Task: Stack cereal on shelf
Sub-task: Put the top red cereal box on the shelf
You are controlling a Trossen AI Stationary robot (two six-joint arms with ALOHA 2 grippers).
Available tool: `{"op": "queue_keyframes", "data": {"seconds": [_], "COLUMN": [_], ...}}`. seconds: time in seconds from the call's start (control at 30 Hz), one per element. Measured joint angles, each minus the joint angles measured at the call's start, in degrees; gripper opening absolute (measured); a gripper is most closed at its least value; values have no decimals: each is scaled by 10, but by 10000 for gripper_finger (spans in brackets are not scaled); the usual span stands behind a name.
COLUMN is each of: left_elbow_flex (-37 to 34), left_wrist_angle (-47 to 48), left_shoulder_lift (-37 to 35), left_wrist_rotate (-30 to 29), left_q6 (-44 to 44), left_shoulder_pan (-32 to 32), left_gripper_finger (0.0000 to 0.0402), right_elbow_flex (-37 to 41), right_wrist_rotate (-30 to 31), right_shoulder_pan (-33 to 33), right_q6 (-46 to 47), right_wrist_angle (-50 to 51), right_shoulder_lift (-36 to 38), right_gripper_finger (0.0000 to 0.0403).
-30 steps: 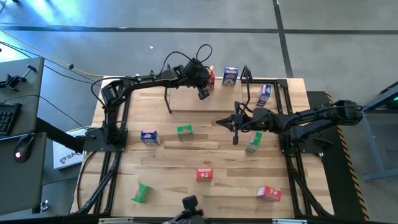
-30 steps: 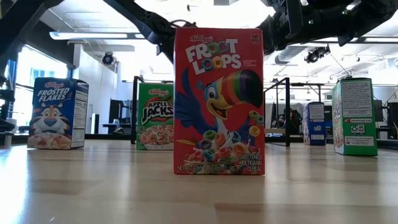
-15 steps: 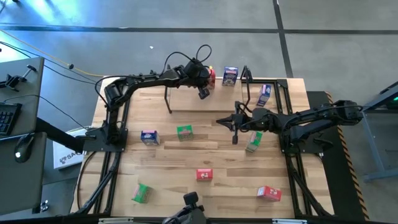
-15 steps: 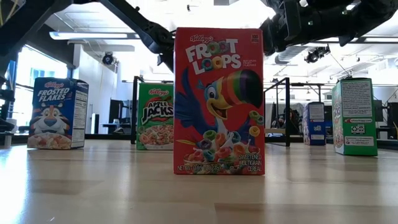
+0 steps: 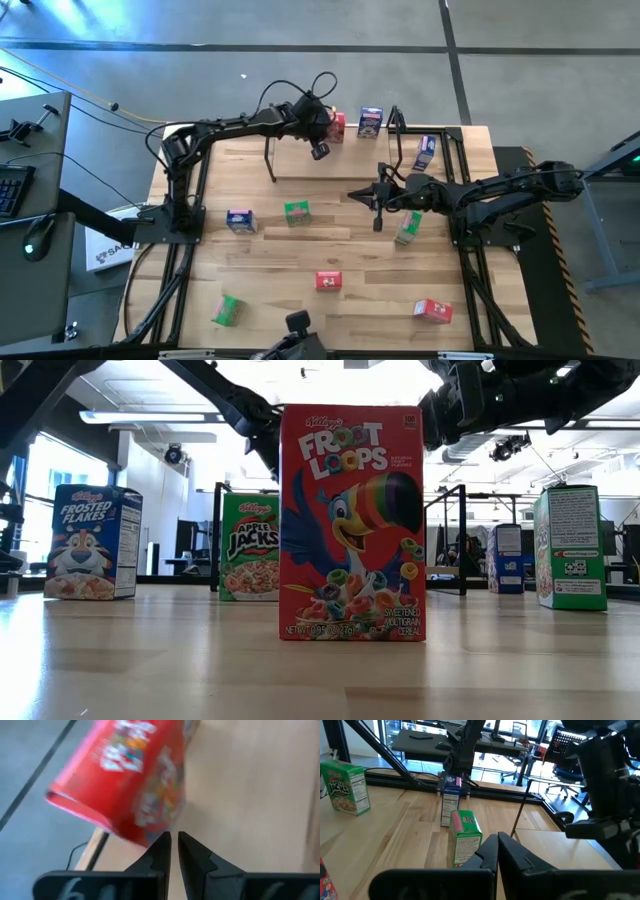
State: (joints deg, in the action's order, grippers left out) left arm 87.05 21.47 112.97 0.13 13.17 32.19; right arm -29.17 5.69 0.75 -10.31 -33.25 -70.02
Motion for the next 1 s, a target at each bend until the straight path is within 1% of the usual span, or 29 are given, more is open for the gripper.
{"op": "queue_keyframes", "data": {"seconds": [0.07, 0.13, 0.33, 0.47, 0.6, 0.67, 0.77, 0.87, 0.93, 1.0], "left_elbow_flex": [-1, -1, -1, -1, 0, 0, -1, -1, -1, -1], "left_wrist_angle": [-4, -30, -51, -42, -14, 22, 72, 88, 76, 53], "left_shoulder_lift": [3, 5, 7, 3, -14, -16, -16, -14, -10, -6], "left_wrist_rotate": [0, 0, 27, 51, 54, 34, -25, -80, -92, -80], "left_q6": [0, -4, -15, -20, -14, -4, 0, -4, -5, -5], "left_shoulder_pan": [5, 6, 17, 15, 5, 1, 1, 10, 17, 21], "left_gripper_finger": [26, 26, 26, 26, 26, 26, 26, 26, 26, 26], "right_elbow_flex": [0, 0, 0, 0, 0, 0, 0, 0, 0, 0], "right_wrist_rotate": [0, 0, 0, 0, 0, 0, 0, 0, 0, 0], "right_shoulder_pan": [0, 0, 0, 0, 0, 0, 0, 0, 0, 0], "right_q6": [0, 1, 3, 3, 4, 4, 4, 4, 3, 3], "right_wrist_angle": [0, 0, 0, 0, 0, 1, 8, 9, 9, 9], "right_shoulder_lift": [0, 0, 0, 0, 0, 0, 0, 0, 0, 0], "right_gripper_finger": [0, 0, 0, 0, 0, 0, 0, 0, 0, 0]}}
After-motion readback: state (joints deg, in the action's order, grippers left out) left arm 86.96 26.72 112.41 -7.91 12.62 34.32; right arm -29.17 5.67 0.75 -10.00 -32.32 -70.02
